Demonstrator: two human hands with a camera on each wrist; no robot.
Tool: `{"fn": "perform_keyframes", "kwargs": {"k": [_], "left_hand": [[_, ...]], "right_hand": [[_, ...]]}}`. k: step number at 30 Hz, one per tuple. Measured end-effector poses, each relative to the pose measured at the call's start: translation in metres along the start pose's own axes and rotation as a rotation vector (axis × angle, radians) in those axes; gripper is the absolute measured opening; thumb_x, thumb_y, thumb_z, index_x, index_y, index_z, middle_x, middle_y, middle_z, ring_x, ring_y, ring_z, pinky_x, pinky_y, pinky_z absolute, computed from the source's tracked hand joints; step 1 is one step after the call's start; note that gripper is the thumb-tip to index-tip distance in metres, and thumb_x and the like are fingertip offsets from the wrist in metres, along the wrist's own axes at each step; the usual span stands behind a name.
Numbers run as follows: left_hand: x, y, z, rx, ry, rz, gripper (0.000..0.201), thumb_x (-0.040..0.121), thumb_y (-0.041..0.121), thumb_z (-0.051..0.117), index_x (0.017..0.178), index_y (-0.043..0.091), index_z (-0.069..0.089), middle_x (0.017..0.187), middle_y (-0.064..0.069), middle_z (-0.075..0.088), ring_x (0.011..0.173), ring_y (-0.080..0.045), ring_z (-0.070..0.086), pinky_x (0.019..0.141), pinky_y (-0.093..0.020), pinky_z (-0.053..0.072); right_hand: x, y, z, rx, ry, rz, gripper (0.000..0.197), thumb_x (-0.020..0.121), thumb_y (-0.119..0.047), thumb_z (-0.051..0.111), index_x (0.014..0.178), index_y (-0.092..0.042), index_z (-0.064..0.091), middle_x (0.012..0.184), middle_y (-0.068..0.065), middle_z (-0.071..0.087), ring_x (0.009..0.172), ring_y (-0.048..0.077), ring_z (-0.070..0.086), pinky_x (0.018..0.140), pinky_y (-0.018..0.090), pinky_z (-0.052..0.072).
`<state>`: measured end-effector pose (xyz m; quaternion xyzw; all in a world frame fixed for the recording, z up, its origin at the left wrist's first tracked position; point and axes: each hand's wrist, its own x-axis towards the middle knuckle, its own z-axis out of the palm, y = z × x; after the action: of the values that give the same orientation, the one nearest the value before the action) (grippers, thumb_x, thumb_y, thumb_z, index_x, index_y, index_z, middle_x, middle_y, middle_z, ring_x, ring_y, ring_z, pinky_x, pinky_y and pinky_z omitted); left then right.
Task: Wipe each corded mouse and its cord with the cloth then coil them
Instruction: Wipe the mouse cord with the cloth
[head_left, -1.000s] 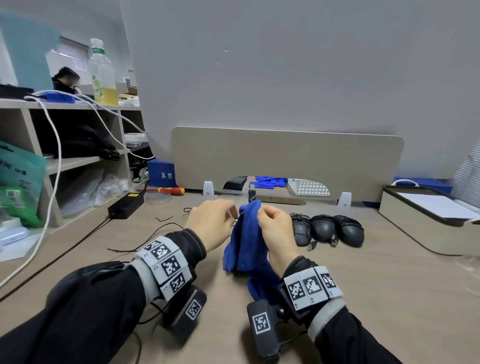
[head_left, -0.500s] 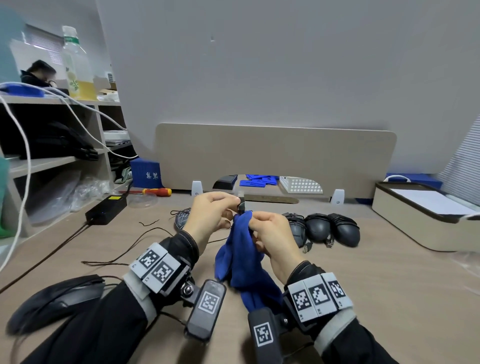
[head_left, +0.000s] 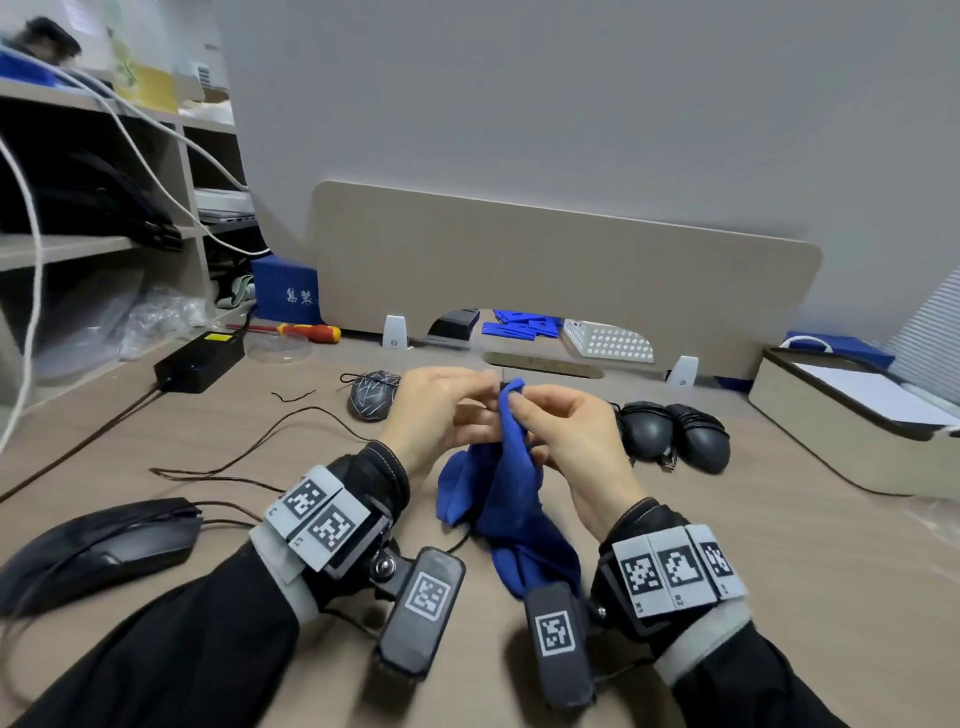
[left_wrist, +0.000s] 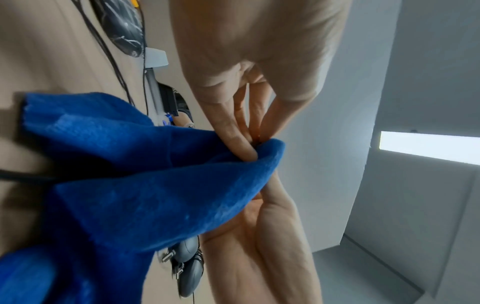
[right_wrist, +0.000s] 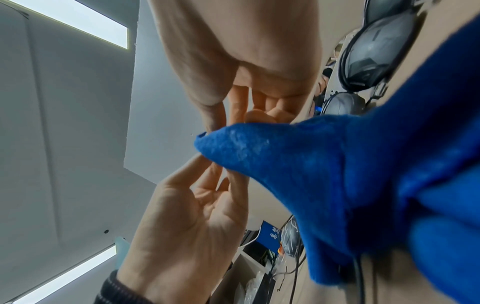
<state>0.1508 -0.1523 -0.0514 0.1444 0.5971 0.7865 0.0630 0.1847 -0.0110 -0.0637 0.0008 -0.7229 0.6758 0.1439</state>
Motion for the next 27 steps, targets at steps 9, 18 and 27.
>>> {"fn": "perform_keyframes", "kwargs": {"k": [9,18,27], "left_hand": [[0.0004,-0.0038,-0.002,0.155,0.058,0.133,0.006,0.095,0.004,0.062,0.09,0.001,0.064,0.07,-0.01,0.066,0.051,-0.017,0.057,0.046,-0.023,0.051],[0.0002,-0.0067,-0.0018,0.118,0.049,0.132,0.012,0.094,0.01,0.065,0.088,0.0,0.065,0.068,-0.006,0.068,0.05,-0.018,0.054,0.042,-0.02,0.043],[0.002,-0.0054,-0.0038,0.131,0.063,0.128,0.015,0.093,0.013,0.067,0.082,0.004,0.065,0.054,-0.01,0.052,0.041,-0.017,0.037,0.036,-0.02,0.03]], "right_hand": [[-0.0017,0.0,0.0014,0.013,-0.08,-0.027,0.022,0.098,-0.002,0.055,0.094,-0.008,0.075,0.076,0.005,0.071,0.062,0.009,0.061,0.053,0.018,0.048],[-0.0006,0.0031,-0.0028,-0.007,-0.175,-0.011,0.011,0.094,-0.016,0.067,0.095,-0.007,0.074,0.082,0.007,0.072,0.066,0.012,0.058,0.054,0.022,0.045],[0.0,0.0034,-0.0057,0.017,-0.267,-0.042,0.023,0.096,0.004,0.054,0.108,-0.002,0.072,0.093,0.013,0.075,0.083,0.019,0.07,0.059,0.019,0.05]]}}
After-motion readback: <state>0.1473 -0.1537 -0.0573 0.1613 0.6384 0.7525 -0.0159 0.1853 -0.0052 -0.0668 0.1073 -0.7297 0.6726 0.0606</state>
